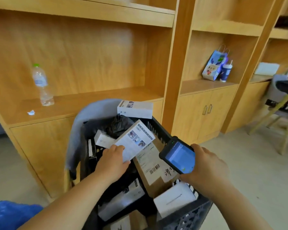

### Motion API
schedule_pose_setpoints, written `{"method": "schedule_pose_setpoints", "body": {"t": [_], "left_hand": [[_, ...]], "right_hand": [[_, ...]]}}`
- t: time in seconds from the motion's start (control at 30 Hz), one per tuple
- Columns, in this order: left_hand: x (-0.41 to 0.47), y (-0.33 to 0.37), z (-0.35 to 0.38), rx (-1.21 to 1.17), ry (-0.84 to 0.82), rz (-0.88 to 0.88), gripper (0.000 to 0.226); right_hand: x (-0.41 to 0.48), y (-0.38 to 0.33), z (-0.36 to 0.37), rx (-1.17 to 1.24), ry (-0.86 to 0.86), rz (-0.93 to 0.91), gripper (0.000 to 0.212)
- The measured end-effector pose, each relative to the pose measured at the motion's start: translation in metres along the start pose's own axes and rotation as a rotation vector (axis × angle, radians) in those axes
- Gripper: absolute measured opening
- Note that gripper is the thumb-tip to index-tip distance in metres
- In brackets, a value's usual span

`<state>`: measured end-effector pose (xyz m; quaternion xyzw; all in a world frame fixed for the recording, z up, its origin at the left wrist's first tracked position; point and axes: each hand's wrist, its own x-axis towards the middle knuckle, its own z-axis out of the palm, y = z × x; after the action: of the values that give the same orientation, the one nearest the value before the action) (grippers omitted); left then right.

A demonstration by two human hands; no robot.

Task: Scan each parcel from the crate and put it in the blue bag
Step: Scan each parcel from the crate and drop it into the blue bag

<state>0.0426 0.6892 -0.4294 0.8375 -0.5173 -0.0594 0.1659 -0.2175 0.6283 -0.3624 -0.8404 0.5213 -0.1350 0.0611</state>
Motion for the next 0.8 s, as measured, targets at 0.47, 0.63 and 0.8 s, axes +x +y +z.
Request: {"method": "schedule_pose_setpoints", "body": {"t": [0.47, 0.63, 0.8], "left_hand": [[0.088, -0.014, 0.033, 0.127, -0.034, -0.119, 0.070], [0.061, -0.003, 0.043, 0.208, 0.066, -0.016, 0.056], [0.051, -0.006, 0.023, -0.279, -0.232, 0.155, 0.042]], "right_hand": [[0.039, 0.007, 0.040, 0.024, -0.028, 0.006, 0.076], [0.029, 0.014, 0.035, 0.089, 0.014, 0.032, 0.073], [0.014, 0.024, 0.028, 0.145, 0.062, 0.050, 0.069]]}}
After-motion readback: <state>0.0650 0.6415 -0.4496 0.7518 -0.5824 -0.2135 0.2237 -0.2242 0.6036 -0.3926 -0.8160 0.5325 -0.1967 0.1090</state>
